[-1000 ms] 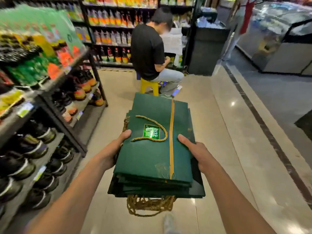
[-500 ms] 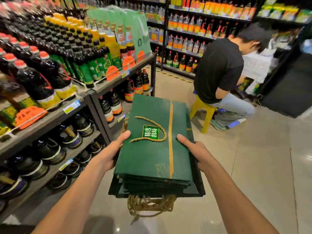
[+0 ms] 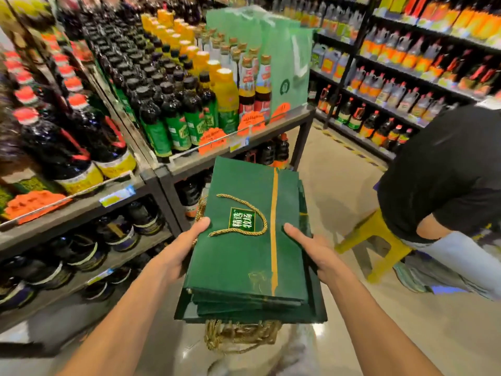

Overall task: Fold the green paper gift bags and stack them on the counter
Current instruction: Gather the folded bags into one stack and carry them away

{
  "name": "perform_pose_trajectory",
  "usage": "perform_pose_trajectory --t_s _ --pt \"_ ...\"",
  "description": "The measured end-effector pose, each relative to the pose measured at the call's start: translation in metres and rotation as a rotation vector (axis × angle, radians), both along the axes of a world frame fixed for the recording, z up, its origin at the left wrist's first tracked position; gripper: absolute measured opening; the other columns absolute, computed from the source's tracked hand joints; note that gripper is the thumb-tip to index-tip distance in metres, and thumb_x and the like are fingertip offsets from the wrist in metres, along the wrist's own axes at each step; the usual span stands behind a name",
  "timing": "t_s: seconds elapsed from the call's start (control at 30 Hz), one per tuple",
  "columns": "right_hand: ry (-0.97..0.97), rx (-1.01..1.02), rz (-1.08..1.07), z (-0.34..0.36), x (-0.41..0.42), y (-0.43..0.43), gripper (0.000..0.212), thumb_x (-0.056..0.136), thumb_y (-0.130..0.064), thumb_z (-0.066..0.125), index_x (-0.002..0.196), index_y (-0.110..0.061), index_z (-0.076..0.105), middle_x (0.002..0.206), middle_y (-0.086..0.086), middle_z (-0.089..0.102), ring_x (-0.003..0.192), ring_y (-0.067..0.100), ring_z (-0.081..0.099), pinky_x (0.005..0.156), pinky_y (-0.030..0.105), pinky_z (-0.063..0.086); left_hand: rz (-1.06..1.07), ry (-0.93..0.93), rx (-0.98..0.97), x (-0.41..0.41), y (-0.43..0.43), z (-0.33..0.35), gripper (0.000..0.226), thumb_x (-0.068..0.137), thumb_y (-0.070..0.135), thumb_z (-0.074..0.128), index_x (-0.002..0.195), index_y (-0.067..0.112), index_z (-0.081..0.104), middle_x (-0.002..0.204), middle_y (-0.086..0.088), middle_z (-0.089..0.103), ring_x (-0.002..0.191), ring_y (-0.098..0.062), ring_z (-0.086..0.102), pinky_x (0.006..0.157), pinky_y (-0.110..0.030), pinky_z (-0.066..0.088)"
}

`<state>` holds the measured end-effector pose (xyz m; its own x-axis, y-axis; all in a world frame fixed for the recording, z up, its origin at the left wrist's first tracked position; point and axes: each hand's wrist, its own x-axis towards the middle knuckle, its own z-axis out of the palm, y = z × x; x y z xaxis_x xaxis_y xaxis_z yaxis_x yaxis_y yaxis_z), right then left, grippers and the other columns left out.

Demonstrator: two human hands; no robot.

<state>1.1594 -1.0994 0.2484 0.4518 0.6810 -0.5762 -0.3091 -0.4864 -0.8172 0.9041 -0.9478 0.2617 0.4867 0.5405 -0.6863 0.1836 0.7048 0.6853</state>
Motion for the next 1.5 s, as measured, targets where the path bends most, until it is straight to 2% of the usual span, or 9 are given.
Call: perform_pose_trajectory --t_s 0.13,0.27,0.37,0.57,0.77,0.93,1.1,1.3,1.5 --pt "0.071 -0.001 0.158 -0.024 0.080 0.055 0.068 0.069 -0.048 0.090 0.121 -0.010 0.069 0.107 0.009 0.078 0.099 0.026 0.075 0.096 0.046 0.058 0.112 0.009 0.023 0.059 0.014 -0.027 0.045 0.091 0.052 0.062 0.114 0.014 0.071 0.104 -0.012 0.078 0.085 -0.025 0.077 0.077 -0.038 0.059" --pt "0.076 -0.030 0.326 -0.040 0.150 0.105 0.042 0.081 -0.034 0.084 0.113 -0.011 0.068 0.099 0.005 0.079 0.089 0.018 0.077 0.079 0.034 0.063 0.303 0.031 0.014 0.108 0.012 -0.063 0.079 0.059 0.061 0.084 0.125 0.019 0.070 0.123 -0.014 0.072 0.109 -0.030 0.071 0.102 -0.048 0.052" --pt "0.062 -0.065 0.429 -0.056 0.183 0.134 0.025 0.084 -0.032 0.082 0.099 -0.021 0.065 0.092 -0.004 0.077 0.077 0.005 0.075 0.062 0.019 0.057 0.397 0.059 -0.031 0.134 0.012 -0.084 0.096 0.042 0.066 0.091 0.123 0.019 0.067 0.116 -0.013 0.074 0.100 -0.028 0.074 0.088 -0.042 0.058" --pt "0.089 -0.173 0.541 -0.109 0.216 0.168 0.042 0.078 -0.035 0.085 0.113 -0.020 0.066 0.108 0.002 0.077 0.093 0.014 0.076 0.074 0.027 0.060 0.512 0.094 -0.146 0.159 0.011 -0.135 0.127 0.029 0.063 0.097 0.137 0.012 0.052 0.124 -0.019 0.070 0.097 -0.029 0.075 0.069 -0.036 0.062" --pt "0.095 -0.218 0.580 -0.209 0.227 0.191 0.023 0.086 -0.024 0.080 0.097 -0.027 0.061 0.087 -0.013 0.073 0.068 -0.006 0.071 0.055 0.010 0.052 0.521 0.078 -0.182 0.173 0.015 -0.224 0.121 0.036 0.064 0.094 0.138 0.011 0.055 0.120 -0.015 0.073 0.100 -0.028 0.074 0.072 -0.034 0.062" --pt "0.102 -0.238 0.608 -0.314 0.229 0.205 0.027 0.087 -0.024 0.080 0.096 -0.030 0.055 0.101 -0.010 0.070 0.064 -0.012 0.067 0.053 0.005 0.048 0.589 0.132 -0.240 0.176 0.020 -0.334 0.075 0.079 0.052 0.071 0.138 0.009 0.054 0.117 -0.016 0.073 0.095 -0.027 0.075 0.068 -0.032 0.062" --pt "0.065 -0.252 0.609 -0.424 0.225 0.231 0.045 0.080 -0.034 0.085 0.116 -0.018 0.064 0.109 -0.001 0.076 0.082 0.001 0.074 0.061 0.011 0.053 0.610 0.143 -0.221 0.179 0.045 -0.447 0.057 0.088 0.045 0.065 0.132 0.009 0.058 0.113 -0.015 0.075 0.090 -0.025 0.076 0.066 -0.031 0.062" --pt "0.064 -0.196 0.686 -0.542 0.218 0.285 0.033 0.084 -0.032 0.079 0.112 -0.016 0.072 0.109 0.002 0.078 0.098 0.017 0.075 0.088 0.032 0.059 0.591 0.070 -0.159 0.170 0.095 -0.574 0.053 0.090 0.043 0.061 0.136 0.016 0.061 0.131 -0.012 0.068 0.118 -0.029 0.067 0.104 -0.045 0.051" --pt "0.051 -0.146 0.710 -0.624 0.201 0.349 0.063 0.070 -0.054 0.087 0.118 -0.016 0.073 0.112 0.002 0.077 0.107 0.022 0.073 0.104 0.045 0.052 0.593 0.122 -0.134 0.162 0.161 -0.646 0.042 0.098 0.047 0.052 0.128 0.020 0.064 0.116 -0.007 0.076 0.106 -0.023 0.073 0.089 -0.038 0.056"
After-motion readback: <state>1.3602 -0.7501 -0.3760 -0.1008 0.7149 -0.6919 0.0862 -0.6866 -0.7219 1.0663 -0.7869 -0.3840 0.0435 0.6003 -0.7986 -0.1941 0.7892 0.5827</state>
